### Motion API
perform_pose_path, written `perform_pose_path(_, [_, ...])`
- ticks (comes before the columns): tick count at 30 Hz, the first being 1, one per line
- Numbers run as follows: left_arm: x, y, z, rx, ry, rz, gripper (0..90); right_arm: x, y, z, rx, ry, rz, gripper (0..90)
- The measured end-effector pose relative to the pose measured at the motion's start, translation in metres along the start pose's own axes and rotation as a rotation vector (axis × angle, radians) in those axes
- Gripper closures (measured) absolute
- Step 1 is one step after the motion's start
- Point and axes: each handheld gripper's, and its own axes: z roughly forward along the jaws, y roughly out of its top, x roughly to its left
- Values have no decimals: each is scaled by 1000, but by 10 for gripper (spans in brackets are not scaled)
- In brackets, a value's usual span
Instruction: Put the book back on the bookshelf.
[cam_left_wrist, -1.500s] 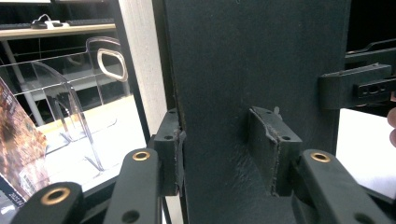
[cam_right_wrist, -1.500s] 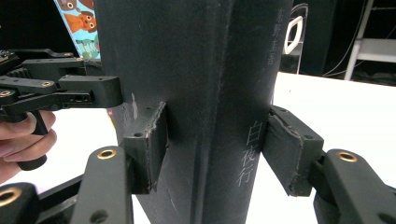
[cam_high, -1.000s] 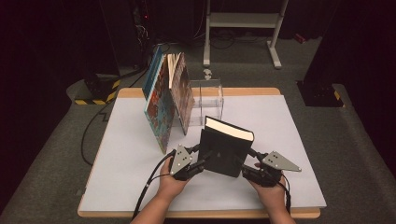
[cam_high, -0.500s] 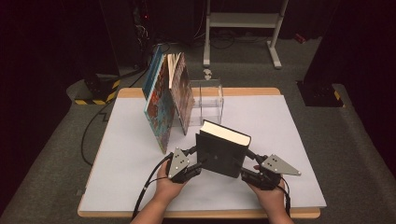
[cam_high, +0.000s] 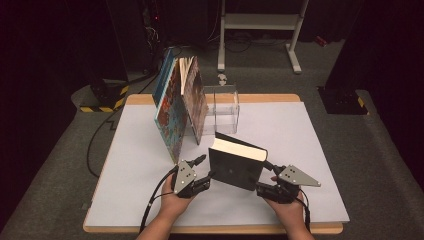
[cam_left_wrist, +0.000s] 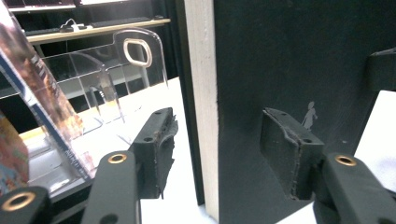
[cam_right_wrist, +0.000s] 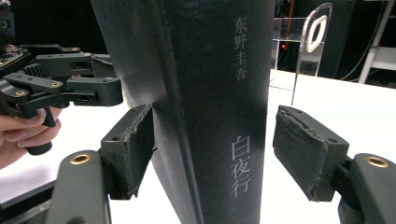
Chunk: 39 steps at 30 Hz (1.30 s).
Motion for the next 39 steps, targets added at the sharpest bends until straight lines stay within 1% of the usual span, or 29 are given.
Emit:
perform_pose_path(2, [4, 0, -4, 10, 8, -4, 429, 0, 0, 0, 0, -6, -4, 282])
perform_pose_path(3, [6, -1, -6, 19, 15, -6, 423, 0, 0, 0, 3, -7, 1, 276])
perform_pose_path(4, [8, -1, -8, 19, 22, -15, 418, 0, 0, 1, 2, -7, 2, 274])
perform_pose_path(5, [11, -2, -11, 22, 30, -13, 415, -1, 0, 1, 2, -9, 2, 271])
perform_pose_path(6, [15, -2, -13, 32, 42, -10, 414, -1, 0, 0, -1, -8, 3, 269])
perform_pose_path(11, [31, -1, -24, 54, 99, -21, 398, -2, 2, 1, -6, -2, 7, 262])
perform_pose_path(13, [37, 0, -29, 54, 118, -29, 394, -1, 2, 2, -3, 1, 4, 257])
perform_pose_path(14, [39, 0, -32, 57, 129, -24, 393, -1, 2, 3, -2, 2, 5, 257])
perform_pose_path(16, [45, 0, -37, 53, 147, -30, 389, 0, 3, 4, -4, 3, -1, 257])
perform_pose_path(18, [51, -1, -42, 52, 173, -38, 383, 0, 4, 5, -5, 10, 1, 252])
perform_pose_path(19, [53, -2, -45, 44, 182, -45, 383, 0, 5, 6, -3, 11, 1, 255])
perform_pose_path(20, [55, -2, -49, 35, 190, -52, 383, 0, 5, 7, 0, 13, -5, 274])
perform_pose_path(21, [58, -4, -52, 32, 197, -54, 383, 0, 6, 7, 0, 24, -12, 274])
perform_pose_path(22, [60, -5, -55, 36, 205, -55, 383, 1, 7, 8, 3, 25, -22, 272])
perform_pose_path(24, [65, -6, -58, 49, 222, -67, 380, 1, 8, 9, 3, 26, -24, 266])
perform_pose_path(26, [70, -5, -62, 41, 239, -83, 376, 0, 11, 10, 1, 30, -22, 264])
perform_pose_path(27, [72, -4, -63, 36, 247, -90, 377, 0, 12, 11, -1, 34, -29, 262])
perform_pose_path(31, [77, -4, -71, 36, 270, -96, 377, -1, 19, 15, -2, 53, -38, 257])
perform_pose_path(35, [81, -5, -77, 36, 291, -94, 378, 1, 24, 20, 5, 70, -49, 257])
perform_pose_path(37, [82, -5, -79, 33, 301, -98, 378, 1, 25, 24, 17, 91, -54, 282])
perform_pose_path(39, [83, -4, -82, 32, 307, -99, 377, 3, 26, 28, 46, 97, -77, 292])
